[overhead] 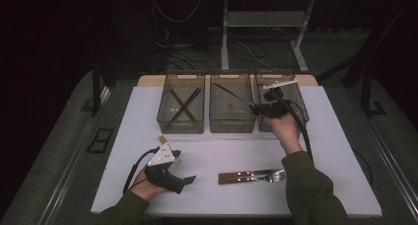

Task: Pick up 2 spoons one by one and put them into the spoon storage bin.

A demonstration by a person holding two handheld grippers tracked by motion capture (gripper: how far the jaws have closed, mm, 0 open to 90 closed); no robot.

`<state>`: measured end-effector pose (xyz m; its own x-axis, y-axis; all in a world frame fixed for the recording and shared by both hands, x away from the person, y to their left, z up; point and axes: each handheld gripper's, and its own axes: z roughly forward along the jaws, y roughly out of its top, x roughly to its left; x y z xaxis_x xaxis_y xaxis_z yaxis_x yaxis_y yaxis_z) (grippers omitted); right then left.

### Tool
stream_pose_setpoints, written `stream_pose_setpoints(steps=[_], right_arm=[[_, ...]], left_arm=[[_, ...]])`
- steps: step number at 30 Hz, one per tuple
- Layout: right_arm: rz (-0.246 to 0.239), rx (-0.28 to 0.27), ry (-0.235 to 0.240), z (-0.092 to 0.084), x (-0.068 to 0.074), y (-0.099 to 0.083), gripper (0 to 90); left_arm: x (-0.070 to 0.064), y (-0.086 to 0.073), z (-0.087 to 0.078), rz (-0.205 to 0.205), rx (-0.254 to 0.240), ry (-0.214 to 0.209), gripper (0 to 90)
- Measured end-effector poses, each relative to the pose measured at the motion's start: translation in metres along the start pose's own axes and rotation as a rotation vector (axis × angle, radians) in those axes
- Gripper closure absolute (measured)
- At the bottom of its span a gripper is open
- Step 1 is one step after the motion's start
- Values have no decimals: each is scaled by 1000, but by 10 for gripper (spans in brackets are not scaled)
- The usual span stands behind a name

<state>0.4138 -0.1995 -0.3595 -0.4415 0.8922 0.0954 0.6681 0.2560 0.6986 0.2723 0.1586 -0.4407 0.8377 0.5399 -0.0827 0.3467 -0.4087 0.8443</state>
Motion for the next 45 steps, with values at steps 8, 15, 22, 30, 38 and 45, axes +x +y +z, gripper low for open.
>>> stream_pose_setpoints(steps=[8, 15, 22, 30, 38, 45], right_arm=[[-15, 32, -14, 15, 7, 4, 881], [-34, 46, -31, 22, 13, 3, 859], [-61, 20, -20, 19, 15, 3, 637], [-94, -42, 57, 3, 10, -1, 446], [-91, -117, 149, -18, -1, -13, 264], [-106, -140, 223, -33, -7, -32, 175]], left_arm=[[-1, 0, 1, 1, 3, -8, 0], [-1, 0, 1, 3, 6, -10, 0], [-1, 0, 1, 2, 5, -10, 0], [0, 0, 1, 0, 7, -5, 0], [0, 0, 1, -3, 10, 1, 0], [0, 0, 0, -4, 11, 5, 0]])
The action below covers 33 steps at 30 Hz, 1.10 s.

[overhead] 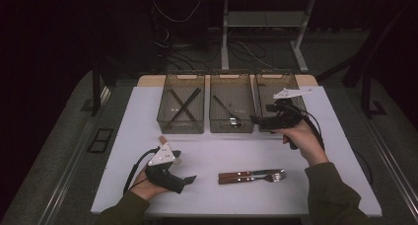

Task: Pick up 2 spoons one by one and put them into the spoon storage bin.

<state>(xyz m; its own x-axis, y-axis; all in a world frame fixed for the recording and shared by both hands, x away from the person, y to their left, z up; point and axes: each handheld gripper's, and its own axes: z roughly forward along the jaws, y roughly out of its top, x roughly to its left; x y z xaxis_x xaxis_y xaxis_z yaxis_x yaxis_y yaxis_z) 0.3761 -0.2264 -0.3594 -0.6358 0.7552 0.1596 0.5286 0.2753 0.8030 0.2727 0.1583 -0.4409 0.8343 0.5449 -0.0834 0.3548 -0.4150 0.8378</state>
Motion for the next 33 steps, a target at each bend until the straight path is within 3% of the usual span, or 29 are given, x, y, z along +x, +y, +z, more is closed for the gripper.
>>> stream_pose_setpoints(steps=[5, 12, 24, 33], right_arm=[[-42, -11, 30, -8, 6, -15, 115], [-87, -8, 15, -20, 11, -43, 116], [-52, -43, 44, -40, 10, -102, 116], [-82, -25, 65, -52, 16, -130, 116]], left_arm=[[0, 0, -1, 8, 6, 4, 0], [0, 0, -1, 14, 9, 6, 0], [1, 0, -1, 4, 9, 15, 0], [3, 2, -5, 1, 16, 15, 25]])
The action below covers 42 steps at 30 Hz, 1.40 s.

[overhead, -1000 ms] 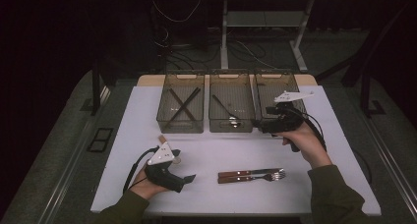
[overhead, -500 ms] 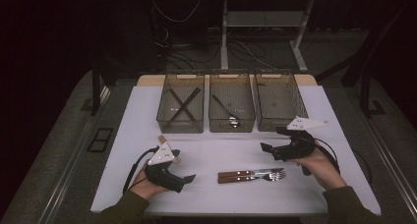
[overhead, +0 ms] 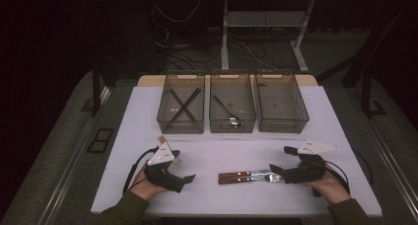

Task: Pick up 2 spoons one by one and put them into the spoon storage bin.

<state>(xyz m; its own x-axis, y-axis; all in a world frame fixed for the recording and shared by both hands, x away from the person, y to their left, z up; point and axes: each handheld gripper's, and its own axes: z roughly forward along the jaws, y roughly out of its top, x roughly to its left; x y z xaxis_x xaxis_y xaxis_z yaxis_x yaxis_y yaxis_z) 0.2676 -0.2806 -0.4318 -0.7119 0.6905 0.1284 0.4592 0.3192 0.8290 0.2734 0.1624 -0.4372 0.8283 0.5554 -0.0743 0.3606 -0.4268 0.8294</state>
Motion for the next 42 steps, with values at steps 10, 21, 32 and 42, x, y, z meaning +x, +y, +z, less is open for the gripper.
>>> stream_pose_setpoints(steps=[10, 21, 32, 42], right_arm=[[19, 0, -1, -12, 4, -13, 116], [4, 31, -2, -9, 5, -14, 116], [4, 31, -1, -9, 5, -14, 116], [0, 34, -2, -9, 5, -14, 116]], left_arm=[[14, 7, -14, 6, 18, 80, 322], [31, 6, -20, -27, 54, 158, 577], [51, 1, -25, -71, 73, 217, 690], [62, -3, -26, -93, 94, 223, 707]])
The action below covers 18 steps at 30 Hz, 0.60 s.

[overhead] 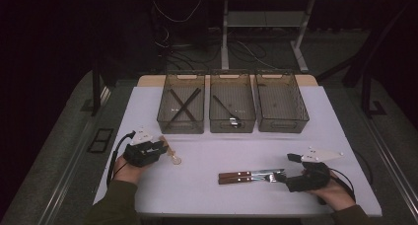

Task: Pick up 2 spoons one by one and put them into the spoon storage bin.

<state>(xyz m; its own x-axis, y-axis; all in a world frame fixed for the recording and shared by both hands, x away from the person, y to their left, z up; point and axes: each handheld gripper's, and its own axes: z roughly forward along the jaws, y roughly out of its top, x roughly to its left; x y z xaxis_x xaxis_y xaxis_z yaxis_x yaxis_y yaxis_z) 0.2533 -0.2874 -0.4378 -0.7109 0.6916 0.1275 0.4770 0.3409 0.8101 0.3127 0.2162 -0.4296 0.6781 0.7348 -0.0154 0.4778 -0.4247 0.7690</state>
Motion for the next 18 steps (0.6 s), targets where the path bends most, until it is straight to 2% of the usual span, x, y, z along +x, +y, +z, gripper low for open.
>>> stream_pose_setpoints(steps=[6, 9, 18], right_arm=[[1, -3, 0, -1, 0, 0, 116], [-1, -5, 1, -1, 0, 0, 116], [-4, -8, 2, -1, 1, 1, 116]], left_arm=[[-7, -3, 3, 29, 47, -36, 714], [-9, -6, 3, 31, 57, -35, 734], [-8, -9, 10, 67, 134, -37, 764]])
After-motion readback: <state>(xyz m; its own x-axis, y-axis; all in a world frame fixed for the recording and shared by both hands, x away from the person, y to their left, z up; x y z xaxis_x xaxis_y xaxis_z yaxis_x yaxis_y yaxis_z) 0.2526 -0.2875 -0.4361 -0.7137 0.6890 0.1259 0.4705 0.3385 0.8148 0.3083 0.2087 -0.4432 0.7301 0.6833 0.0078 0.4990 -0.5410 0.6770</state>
